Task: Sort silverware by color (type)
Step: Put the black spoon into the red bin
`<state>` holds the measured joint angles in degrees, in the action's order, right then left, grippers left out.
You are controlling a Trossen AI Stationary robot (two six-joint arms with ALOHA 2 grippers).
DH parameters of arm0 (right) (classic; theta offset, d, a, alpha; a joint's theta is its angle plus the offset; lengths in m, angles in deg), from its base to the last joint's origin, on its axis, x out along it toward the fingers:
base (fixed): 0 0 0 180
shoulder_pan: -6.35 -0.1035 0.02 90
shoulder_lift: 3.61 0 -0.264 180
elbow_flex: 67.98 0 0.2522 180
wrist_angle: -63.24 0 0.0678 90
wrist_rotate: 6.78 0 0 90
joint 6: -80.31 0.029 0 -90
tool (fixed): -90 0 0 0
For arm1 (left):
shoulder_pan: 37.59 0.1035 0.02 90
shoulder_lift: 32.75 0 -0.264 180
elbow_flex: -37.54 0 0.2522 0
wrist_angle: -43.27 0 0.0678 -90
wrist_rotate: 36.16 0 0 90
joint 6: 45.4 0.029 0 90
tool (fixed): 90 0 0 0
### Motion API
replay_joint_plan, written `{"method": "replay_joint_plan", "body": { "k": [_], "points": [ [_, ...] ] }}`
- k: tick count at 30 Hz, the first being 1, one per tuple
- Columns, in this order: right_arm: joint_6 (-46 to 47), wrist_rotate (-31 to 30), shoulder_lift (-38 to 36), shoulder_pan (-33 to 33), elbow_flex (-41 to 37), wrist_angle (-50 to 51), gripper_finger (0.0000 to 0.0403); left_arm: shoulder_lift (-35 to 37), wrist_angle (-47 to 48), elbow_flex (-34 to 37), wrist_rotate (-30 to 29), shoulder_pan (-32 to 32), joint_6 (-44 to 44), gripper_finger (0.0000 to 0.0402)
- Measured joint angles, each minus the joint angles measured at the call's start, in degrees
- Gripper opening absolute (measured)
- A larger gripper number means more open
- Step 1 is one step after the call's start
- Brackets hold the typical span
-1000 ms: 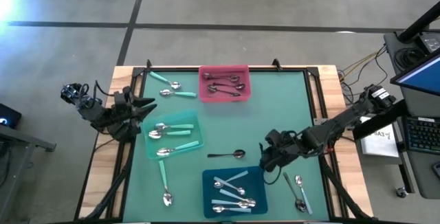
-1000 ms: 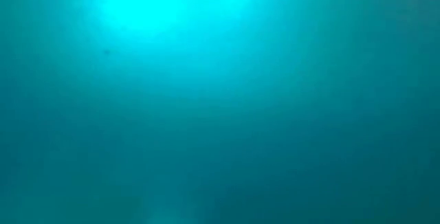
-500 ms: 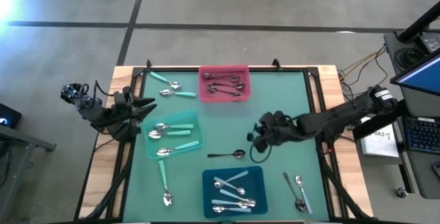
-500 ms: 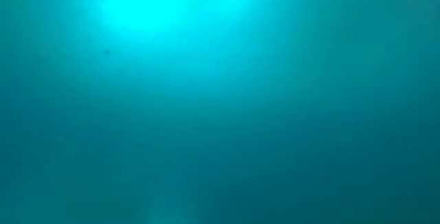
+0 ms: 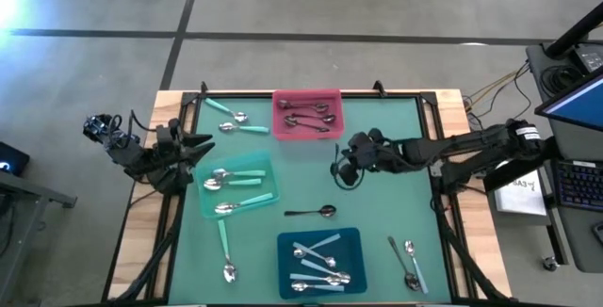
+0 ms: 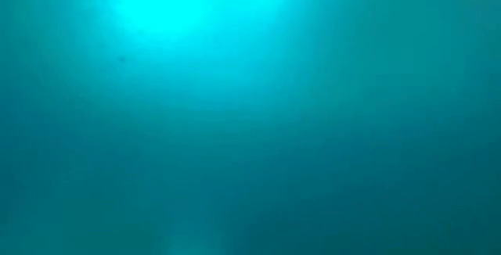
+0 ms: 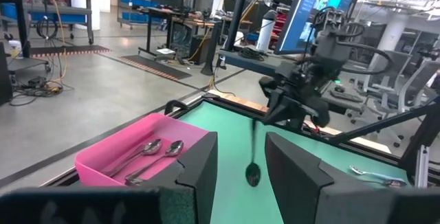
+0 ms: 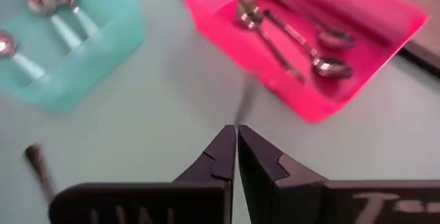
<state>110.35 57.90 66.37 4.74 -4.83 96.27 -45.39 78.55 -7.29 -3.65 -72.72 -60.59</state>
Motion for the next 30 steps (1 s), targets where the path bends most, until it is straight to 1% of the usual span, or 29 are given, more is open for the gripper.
{"method": "replay_joint_plan", "body": {
  "k": [5, 11, 16, 18, 20, 24, 30],
  "points": [
    [-3.5, 0.7, 0.0, 3.5, 0.0, -2.6, 0.0008, 0.0, 0.0, 0.0, 0.0, 0.0, -1.1, 0.0107],
    [-3.8, 6.6, 0.1, 4.8, 0.0, -2.5, 0.0009, 0.0, 0.0, 0.0, 0.0, 0.0, -2.2, 0.0107],
    [-3.6, 8.5, 0.3, 4.8, 0.0, 0.3, 0.0010, 0.0, 0.0, 0.0, 0.0, 0.0, -2.1, 0.0107],
    [-3.7, 10.0, 0.3, 4.8, 0.0, 2.3, 0.0017, 0.0, 0.0, 0.0, 0.0, 0.0, -2.1, 0.0107],
    [-4.8, 12.1, 0.3, 4.8, 0.0, 4.1, 0.0030, 0.0, 0.0, 0.0, 0.0, 0.0, -2.1, 0.0107],
    [-10.4, 15.3, 0.3, 4.8, 0.0, 7.5, 0.0071, 0.0, 0.0, 0.0, 0.0, 0.0, -2.1, 0.0107],
    [-26.0, 15.0, 0.3, 4.8, 0.0, 8.0, 0.0133, 0.0, 0.0, 0.0, 0.0, 0.0, -0.9, 0.0107]
  ]
}}
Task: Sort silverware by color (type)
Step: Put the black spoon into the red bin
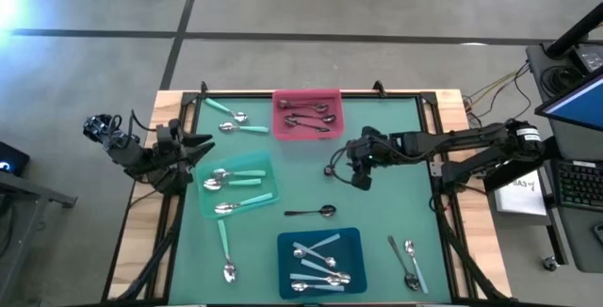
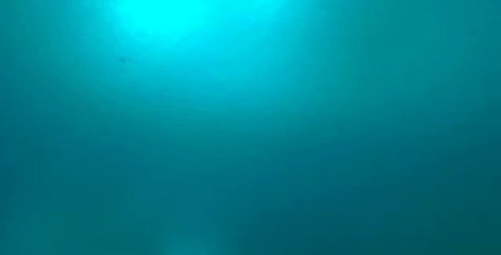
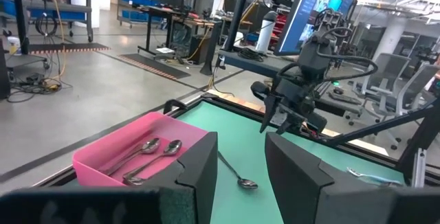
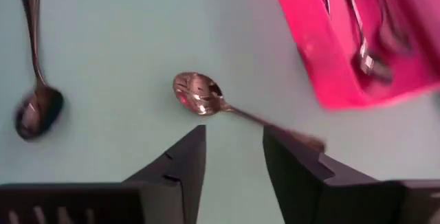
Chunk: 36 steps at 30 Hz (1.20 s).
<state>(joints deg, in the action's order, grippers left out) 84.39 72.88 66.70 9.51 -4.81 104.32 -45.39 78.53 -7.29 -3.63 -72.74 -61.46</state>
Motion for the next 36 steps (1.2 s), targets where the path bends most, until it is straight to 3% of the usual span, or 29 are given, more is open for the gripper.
{"method": "replay_joint_plan", "body": {
  "k": [7, 15, 27, 33, 36],
  "points": [
    [-17.6, -0.2, 4.4, 0.3, 0.0, -4.2, 0.0151, 0.0, 0.0, 0.0, 0.0, 0.0, 1.8, 0.0107],
    [-25.8, -0.2, 15.2, 0.9, 0.0, -11.9, 0.0139, 0.0, 0.0, 0.0, 0.0, 0.0, 0.7, 0.0107],
    [-26.7, 0.3, 24.5, 8.3, 9.4, -1.2, 0.0137, 0.0, 0.0, 0.0, -0.1, 0.0, 0.6, 0.0107],
    [-27.7, 9.1, 29.9, 10.3, 16.1, 8.3, 0.0137, 0.0, 0.0, 0.0, -0.1, 0.0, 0.6, 0.0107],
    [-31.1, 9.7, 33.0, 10.4, 19.1, 11.8, 0.0137, 0.0, 0.0, 0.0, -0.2, 0.0, 1.6, 0.0107]
  ]
}}
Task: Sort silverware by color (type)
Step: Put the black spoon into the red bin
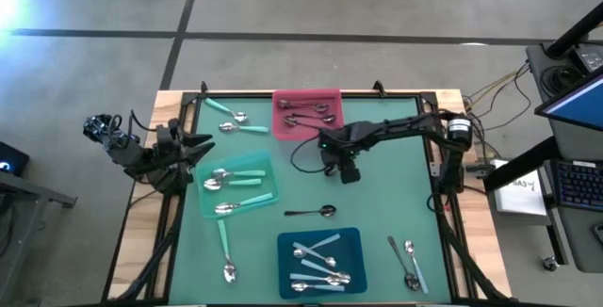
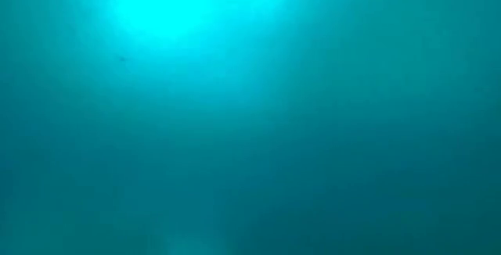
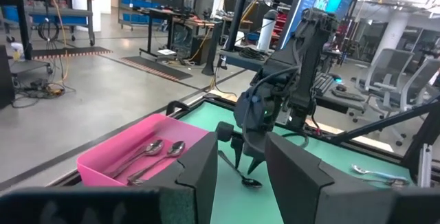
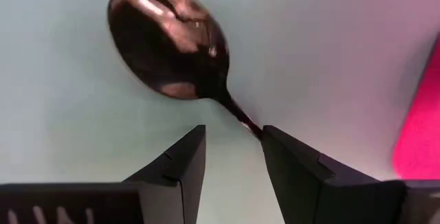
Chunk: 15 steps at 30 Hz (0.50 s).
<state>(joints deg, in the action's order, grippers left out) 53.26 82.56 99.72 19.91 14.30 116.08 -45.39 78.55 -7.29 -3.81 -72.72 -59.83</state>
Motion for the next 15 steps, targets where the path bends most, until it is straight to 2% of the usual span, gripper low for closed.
{"method": "replay_joint_plan", "body": {
  "k": [9, 15],
  "points": [
    [-3.7, -0.1, 5.2, 0.0, 4.7, 0.9, 0.0134, 0.0, 0.0, 0.0, -0.4, 0.0, 2.2, 0.0107],
    [-4.4, 1.2, 5.3, 0.0, 5.2, 2.5, 0.0095, 0.0, 0.2, 0.0, -0.4, 0.0, 2.2, 0.0107]
  ]
}}
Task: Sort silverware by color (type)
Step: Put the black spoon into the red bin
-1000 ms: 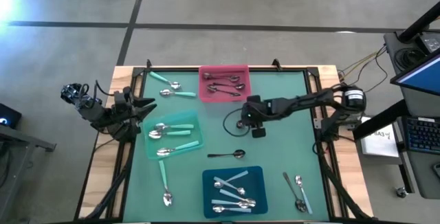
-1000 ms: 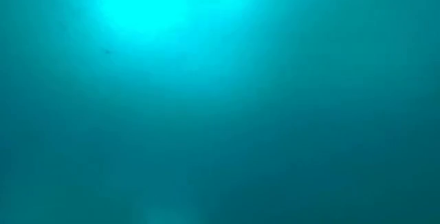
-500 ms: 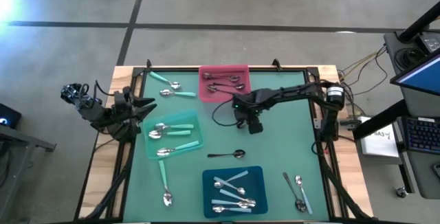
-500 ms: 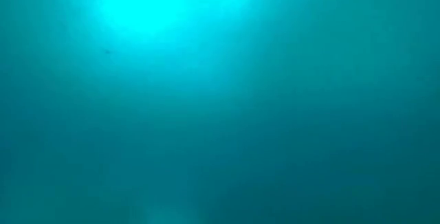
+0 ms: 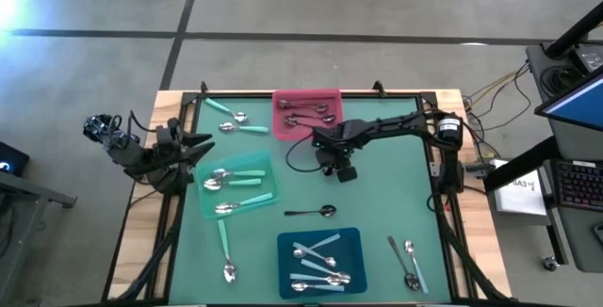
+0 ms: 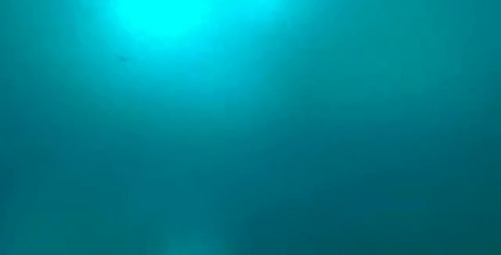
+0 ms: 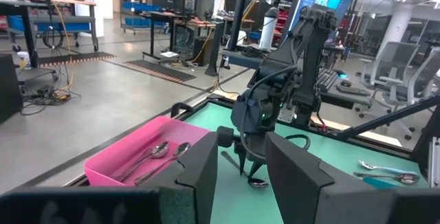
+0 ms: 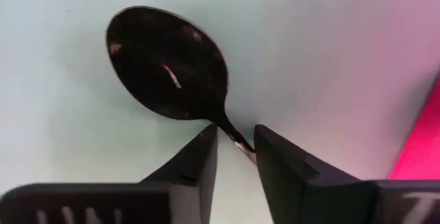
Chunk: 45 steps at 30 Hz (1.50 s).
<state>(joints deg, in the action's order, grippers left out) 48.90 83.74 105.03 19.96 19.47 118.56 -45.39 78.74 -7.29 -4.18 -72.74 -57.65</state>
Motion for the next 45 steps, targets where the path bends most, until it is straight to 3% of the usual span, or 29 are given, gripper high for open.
{"method": "replay_joint_plan", "body": {
  "k": [11, 16, 21, 33, 41, 45],
  "points": [
    [4.4, 2.1, -0.1, 0.1, -0.1, 1.7, 0.0014, 0.0, 1.3, 0.0, 0.0, 0.0, -0.2, 0.0107],
    [8.9, 2.3, -0.1, 0.1, 0.3, 1.5, 0.0011, 0.0, 1.3, 0.0, 0.0, 0.0, -0.3, 0.0107],
    [6.6, 2.7, -0.7, 0.1, 1.9, 2.2, 0.0010, 0.0, 1.2, 0.0, 0.0, 0.0, -1.7, 0.0107],
    [5.2, 2.2, -1.2, 0.4, 13.3, -3.1, 0.0009, 0.0, 1.0, 0.0, 0.0, 0.0, -3.3, 0.0107],
    [4.3, -12.4, -0.5, 3.5, 18.8, -10.9, 0.0009, 0.0, 1.1, 0.0, 0.0, 0.0, -3.3, 0.0107],
    [4.9, -14.4, 0.6, 6.5, 19.3, -12.3, 0.0009, 0.0, 1.1, 0.0, 0.0, 0.0, -3.3, 0.0107]
  ]
}}
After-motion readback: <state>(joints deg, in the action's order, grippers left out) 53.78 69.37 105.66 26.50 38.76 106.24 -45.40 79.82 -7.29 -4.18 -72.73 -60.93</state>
